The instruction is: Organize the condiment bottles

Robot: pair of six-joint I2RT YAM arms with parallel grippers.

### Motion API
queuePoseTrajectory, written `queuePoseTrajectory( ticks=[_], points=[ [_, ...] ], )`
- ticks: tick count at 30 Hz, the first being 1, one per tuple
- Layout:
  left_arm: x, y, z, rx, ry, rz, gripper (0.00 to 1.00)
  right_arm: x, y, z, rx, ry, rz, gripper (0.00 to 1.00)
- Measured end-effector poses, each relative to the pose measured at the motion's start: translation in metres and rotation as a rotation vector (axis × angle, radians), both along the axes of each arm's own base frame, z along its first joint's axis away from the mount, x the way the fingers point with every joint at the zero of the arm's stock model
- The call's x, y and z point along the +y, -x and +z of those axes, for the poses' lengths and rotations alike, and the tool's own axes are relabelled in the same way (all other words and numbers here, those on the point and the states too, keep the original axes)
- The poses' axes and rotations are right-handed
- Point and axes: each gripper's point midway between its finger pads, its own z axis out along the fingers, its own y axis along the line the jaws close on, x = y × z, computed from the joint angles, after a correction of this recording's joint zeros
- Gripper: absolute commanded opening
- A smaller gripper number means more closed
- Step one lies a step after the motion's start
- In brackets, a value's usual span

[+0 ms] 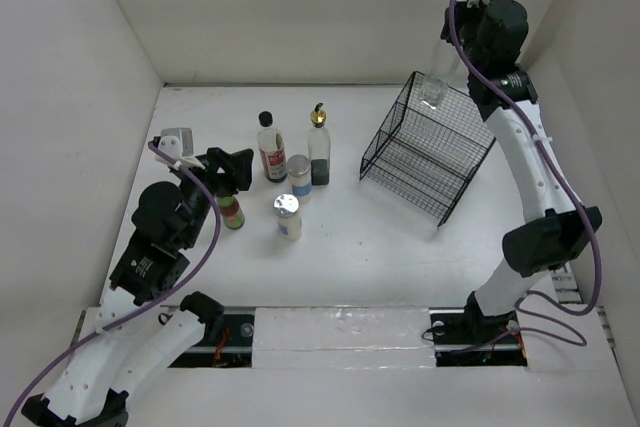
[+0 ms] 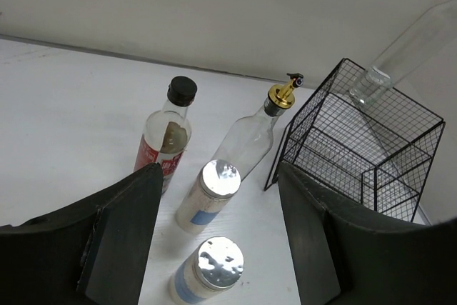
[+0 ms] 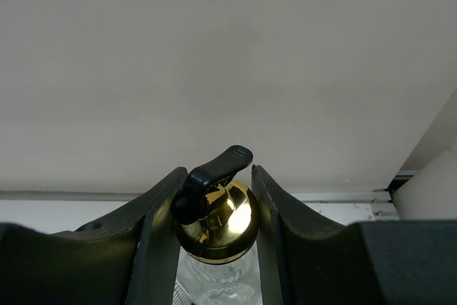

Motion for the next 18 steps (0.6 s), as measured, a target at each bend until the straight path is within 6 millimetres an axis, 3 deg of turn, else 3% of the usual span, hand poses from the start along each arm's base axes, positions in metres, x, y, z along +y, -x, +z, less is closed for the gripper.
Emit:
queuePoseTrajectory(
  ticks=[5,12,18],
  points=[
    [0.0,0.0,-0.001,0.0,-0.006,0.0,0.62,-0.009,-0.012,-0.009,0.016,0.001,0.002,0.1],
    [0.0,0.0,0.0,-0.001,-0.007,0.0,0.62,-0.005,-0.02,-0.028,0.014,-0.028,0.043,0.1],
    [0.0,0.0,0.0,-0.001,-0.007,0.0,0.63,0.003,-0.027,-0.104,0.154,-0.04,0.069,0.1]
  ],
)
